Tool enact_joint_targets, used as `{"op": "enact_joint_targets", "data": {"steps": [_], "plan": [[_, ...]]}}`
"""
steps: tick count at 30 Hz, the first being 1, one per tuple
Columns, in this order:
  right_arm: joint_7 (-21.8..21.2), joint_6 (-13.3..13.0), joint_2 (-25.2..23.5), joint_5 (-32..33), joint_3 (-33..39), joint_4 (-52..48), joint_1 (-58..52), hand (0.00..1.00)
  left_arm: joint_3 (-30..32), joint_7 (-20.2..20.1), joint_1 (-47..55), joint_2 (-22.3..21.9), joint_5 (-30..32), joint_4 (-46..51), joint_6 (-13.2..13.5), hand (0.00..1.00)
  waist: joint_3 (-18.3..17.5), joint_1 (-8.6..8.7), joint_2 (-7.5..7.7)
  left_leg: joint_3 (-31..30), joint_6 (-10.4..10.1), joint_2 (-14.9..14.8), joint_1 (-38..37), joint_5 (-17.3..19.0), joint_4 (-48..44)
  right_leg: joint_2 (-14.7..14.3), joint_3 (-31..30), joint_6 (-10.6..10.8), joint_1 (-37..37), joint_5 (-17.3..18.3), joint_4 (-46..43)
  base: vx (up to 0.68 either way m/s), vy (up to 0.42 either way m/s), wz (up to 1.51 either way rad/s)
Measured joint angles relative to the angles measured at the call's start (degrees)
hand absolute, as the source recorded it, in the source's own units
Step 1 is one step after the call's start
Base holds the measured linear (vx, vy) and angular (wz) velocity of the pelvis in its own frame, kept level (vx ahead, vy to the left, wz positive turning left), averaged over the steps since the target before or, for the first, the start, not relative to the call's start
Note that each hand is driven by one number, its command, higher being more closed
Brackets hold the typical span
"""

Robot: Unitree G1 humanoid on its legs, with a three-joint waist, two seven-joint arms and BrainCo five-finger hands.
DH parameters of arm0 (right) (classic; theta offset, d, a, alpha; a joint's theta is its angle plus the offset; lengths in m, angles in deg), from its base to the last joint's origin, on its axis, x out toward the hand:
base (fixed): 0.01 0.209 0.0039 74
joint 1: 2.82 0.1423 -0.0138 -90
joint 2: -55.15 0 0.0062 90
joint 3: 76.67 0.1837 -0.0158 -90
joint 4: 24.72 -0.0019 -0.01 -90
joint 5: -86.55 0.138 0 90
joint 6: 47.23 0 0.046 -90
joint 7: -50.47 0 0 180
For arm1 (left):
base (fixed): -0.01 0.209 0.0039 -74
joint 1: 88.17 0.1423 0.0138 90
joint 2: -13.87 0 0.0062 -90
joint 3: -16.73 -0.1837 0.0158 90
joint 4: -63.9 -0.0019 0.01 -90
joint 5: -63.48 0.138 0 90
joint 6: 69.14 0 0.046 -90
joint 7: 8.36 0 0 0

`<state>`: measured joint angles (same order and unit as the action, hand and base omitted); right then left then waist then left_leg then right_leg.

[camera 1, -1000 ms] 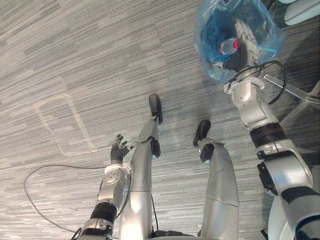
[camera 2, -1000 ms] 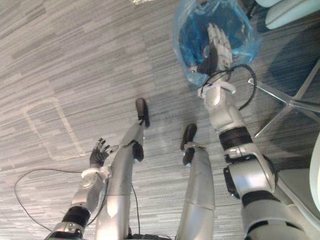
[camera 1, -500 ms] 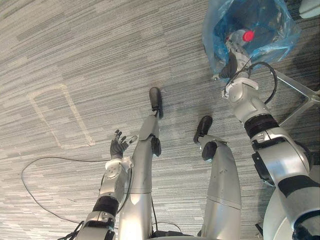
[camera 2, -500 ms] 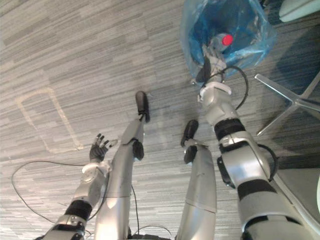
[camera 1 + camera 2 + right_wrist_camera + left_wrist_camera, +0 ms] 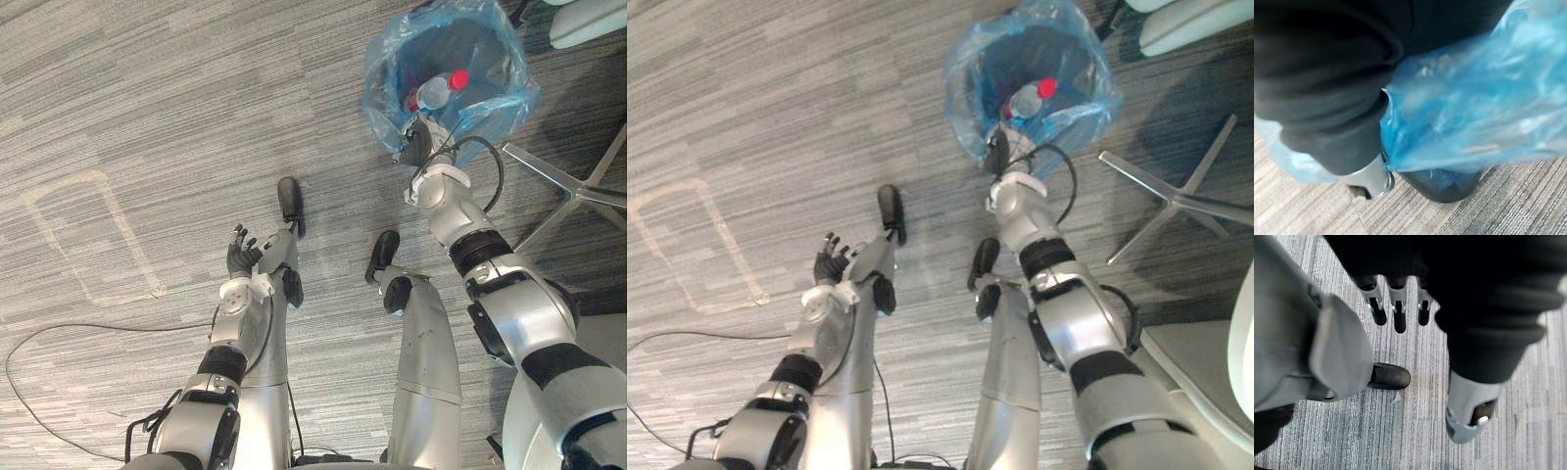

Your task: Gather rubbish on tea table into small bin, then transfer packed bag to large trash can.

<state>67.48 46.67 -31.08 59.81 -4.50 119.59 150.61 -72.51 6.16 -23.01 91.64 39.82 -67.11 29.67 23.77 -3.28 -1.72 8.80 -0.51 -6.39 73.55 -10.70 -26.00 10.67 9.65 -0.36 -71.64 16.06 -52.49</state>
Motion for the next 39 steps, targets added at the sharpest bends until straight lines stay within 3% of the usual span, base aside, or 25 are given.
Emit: {"op": "enact_joint_targets", "data": {"steps": [12,14,22,25,27,29,39], "plan": [[1.5,0.1,-1.9,2.3,2.3,-20.2,-12.3,1.0,-0.7,-1.2,8.3,-0.5,1.2,1.0,-2.1,0.0,0.0,0.2,0.2,1.5,-0.2,-0.7,-13.6,1.3,3.3,-1.6,-0.7,0.8,14.1,-0.6,6.2,-0.02,-0.019,-0.08],[1.6,0.0,-2.3,3.0,3.0,-28.9,-17.9,1.0,-0.7,-1.3,10.2,-0.5,2.1,1.1,-2.2,0.0,0.0,0.26,0.27,1.7,-0.4,-0.9,-17.8,2.7,2.7,-1.8,-0.7,1.0,18.9,-0.3,7.4,0.0,-0.024,-0.13],[0.3,-1.7,-4.4,5.4,5.5,-46.3,-36.5,1.0,-0.7,-4.1,14.8,-0.2,4.6,1.2,-3.6,0.0,-0.6,0.89,1.53,1.6,-1.2,-1.1,-31.2,5.9,3.2,-2.5,-0.5,1.4,34.1,0.7,11.9,0.03,-0.021,-0.05],[-1.4,-2.5,-6.6,6.3,6.3,-51.5,-43.5,1.0,-0.6,-5.4,17.7,0.1,6.3,1.0,-4.7,0.0,-1.9,1.04,3.13,1.9,-1.5,-0.9,-37.5,6.2,5.8,-2.9,-0.3,1.5,40.4,0.7,15.1,0.07,-0.021,-0.04],[-3.1,-4.6,-8.9,8.0,6.4,-53.7,-48.8,1.0,-0.7,-6.3,20.7,0.2,8.0,0.3,-5.3,0.0,-4.5,1.14,4.56,2.3,-2.1,-0.9,-42.3,5.8,9.4,-3.6,-0.4,1.8,45.2,0.4,19.0,0.12,-0.033,-0.09],[-4.7,-5.4,-9.8,10.1,6.8,-53.7,-51.8,1.0,-0.7,-7.4,21.8,0.1,9.2,-1.6,-5.9,0.0,-6.8,1.16,5.03,2.5,-2.7,-0.6,-45.4,5.2,12.1,-3.8,-0.4,2.4,47.9,-0.3,21.9,0.09,-0.016,-0.04],[-13.5,-6.6,-9.5,24.6,13.4,-53.4,-57.4,1.0,-2.0,-9.8,23.4,4.0,11.6,-2.1,-6.9,0.0,-13.7,2.8,4.23,1.6,-2.2,1.0,-58.5,3.1,22.5,-6.0,-0.8,3.5,64.1,-7.2,40.8,0.15,0.023,-0.06]]}}
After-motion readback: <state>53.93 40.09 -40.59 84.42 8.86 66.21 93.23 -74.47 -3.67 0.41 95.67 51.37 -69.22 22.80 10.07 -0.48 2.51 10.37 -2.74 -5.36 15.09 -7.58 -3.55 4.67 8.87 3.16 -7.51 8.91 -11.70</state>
